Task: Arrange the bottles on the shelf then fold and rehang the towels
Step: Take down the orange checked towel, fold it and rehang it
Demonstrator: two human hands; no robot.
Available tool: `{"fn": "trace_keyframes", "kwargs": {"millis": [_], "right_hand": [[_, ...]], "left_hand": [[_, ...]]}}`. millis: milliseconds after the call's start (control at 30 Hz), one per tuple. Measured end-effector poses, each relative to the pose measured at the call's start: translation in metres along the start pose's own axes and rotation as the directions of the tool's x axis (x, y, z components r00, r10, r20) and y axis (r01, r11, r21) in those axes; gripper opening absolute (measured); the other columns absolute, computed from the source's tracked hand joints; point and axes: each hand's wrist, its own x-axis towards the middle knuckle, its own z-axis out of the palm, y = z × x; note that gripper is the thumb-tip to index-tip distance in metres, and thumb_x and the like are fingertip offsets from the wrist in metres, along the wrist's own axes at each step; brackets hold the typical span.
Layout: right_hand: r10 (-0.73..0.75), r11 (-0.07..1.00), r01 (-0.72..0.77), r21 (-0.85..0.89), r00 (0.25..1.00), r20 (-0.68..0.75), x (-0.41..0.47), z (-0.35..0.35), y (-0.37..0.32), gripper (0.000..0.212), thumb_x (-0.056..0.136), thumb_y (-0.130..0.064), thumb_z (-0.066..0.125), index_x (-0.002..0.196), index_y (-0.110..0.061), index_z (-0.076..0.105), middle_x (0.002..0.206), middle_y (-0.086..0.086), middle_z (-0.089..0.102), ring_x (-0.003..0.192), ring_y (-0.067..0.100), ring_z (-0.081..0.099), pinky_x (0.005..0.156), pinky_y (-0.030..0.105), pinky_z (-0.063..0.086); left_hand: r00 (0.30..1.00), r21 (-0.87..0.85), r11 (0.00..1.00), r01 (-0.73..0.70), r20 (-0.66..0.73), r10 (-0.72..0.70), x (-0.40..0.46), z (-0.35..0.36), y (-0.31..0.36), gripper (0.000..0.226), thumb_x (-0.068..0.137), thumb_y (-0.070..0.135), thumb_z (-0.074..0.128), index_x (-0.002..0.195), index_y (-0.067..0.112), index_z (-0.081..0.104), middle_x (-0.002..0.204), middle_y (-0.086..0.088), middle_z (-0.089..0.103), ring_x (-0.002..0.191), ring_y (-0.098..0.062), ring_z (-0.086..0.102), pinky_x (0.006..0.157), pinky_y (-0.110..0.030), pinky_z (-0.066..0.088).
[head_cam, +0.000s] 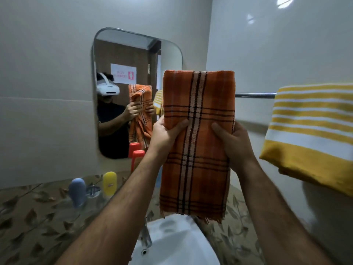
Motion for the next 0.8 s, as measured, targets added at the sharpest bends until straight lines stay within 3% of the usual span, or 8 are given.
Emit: {"fn": "trace_keyframes", "kwargs": {"millis": [267, 400, 467, 633, 733, 800], "right_hand": [[-0.131, 0.984, 0.099, -0.148, 0.967, -0.219, 0.049, -0.004, -0.024, 0.009, 0.090, -0.012, 0.068, 0.098, -0.016, 0.073, 0.098, 0.007, 0.076, 0.094, 0.026, 0.073, 0.087, 0.047, 0.058], [-0.183, 0.958, 0.100, -0.269, 0.935, -0.305, 0.071, -0.001, -0.031, 0.013, 0.086, -0.023, 0.071, 0.098, -0.017, 0.072, 0.099, 0.004, 0.077, 0.094, 0.026, 0.073, 0.089, 0.051, 0.056], [-0.235, 0.930, 0.109, -0.352, 0.911, -0.339, 0.082, 0.001, -0.034, 0.008, 0.087, -0.024, 0.070, 0.095, -0.020, 0.069, 0.096, 0.004, 0.076, 0.091, 0.025, 0.073, 0.086, 0.051, 0.058], [-0.455, 0.704, 0.071, -0.707, 0.809, -0.372, 0.109, 0.009, -0.053, 0.015, 0.091, -0.029, 0.066, 0.098, -0.016, 0.062, 0.093, -0.004, 0.068, 0.087, 0.018, 0.066, 0.081, 0.036, 0.055], [-0.556, 0.542, 0.016, -0.840, 0.757, -0.344, 0.126, 0.008, -0.068, 0.024, 0.094, -0.028, 0.063, 0.105, -0.007, 0.056, 0.095, -0.001, 0.061, 0.085, 0.019, 0.057, 0.072, 0.028, 0.043], [-0.579, 0.459, -0.031, -0.888, 0.748, -0.325, 0.140, 0.006, -0.075, 0.028, 0.095, -0.025, 0.061, 0.110, -0.004, 0.051, 0.099, 0.005, 0.062, 0.087, 0.022, 0.058, 0.071, 0.031, 0.044]], "left_hand": [[0.997, -0.095, 0.995, -0.042, 0.055, 0.047, 0.073, 0.023, -0.003, 0.025, 0.081, 0.020, 0.075, 0.103, 0.010, 0.068, 0.100, -0.011, 0.074, 0.092, -0.024, 0.072, 0.080, -0.035, 0.059], [0.993, -0.134, 0.989, -0.065, 0.090, 0.077, 0.109, 0.032, -0.001, 0.027, 0.084, 0.018, 0.072, 0.105, 0.003, 0.067, 0.093, -0.008, 0.074, 0.080, -0.014, 0.072, 0.068, -0.023, 0.056], [0.988, -0.131, 0.988, -0.086, 0.114, 0.101, 0.131, 0.035, -0.002, 0.021, 0.084, 0.023, 0.073, 0.099, 0.008, 0.068, 0.092, -0.007, 0.075, 0.082, -0.016, 0.072, 0.070, -0.026, 0.057], [0.971, -0.102, 0.976, -0.191, 0.127, 0.203, 0.176, 0.055, -0.003, 0.008, 0.086, 0.026, 0.071, 0.087, 0.018, 0.068, 0.086, 0.001, 0.072, 0.079, -0.011, 0.069, 0.075, -0.027, 0.057], [0.968, -0.069, 0.976, -0.208, 0.130, 0.216, 0.204, 0.076, -0.007, 0.020, 0.086, 0.033, 0.072, 0.094, 0.015, 0.070, 0.091, 0.001, 0.073, 0.085, -0.012, 0.070, 0.081, -0.030, 0.057], [0.967, -0.016, 0.976, -0.217, 0.131, 0.217, 0.222, 0.092, -0.009, 0.032, 0.084, 0.041, 0.072, 0.100, 0.014, 0.071, 0.095, 0.001, 0.074, 0.088, -0.012, 0.069, 0.084, -0.033, 0.056]]}}
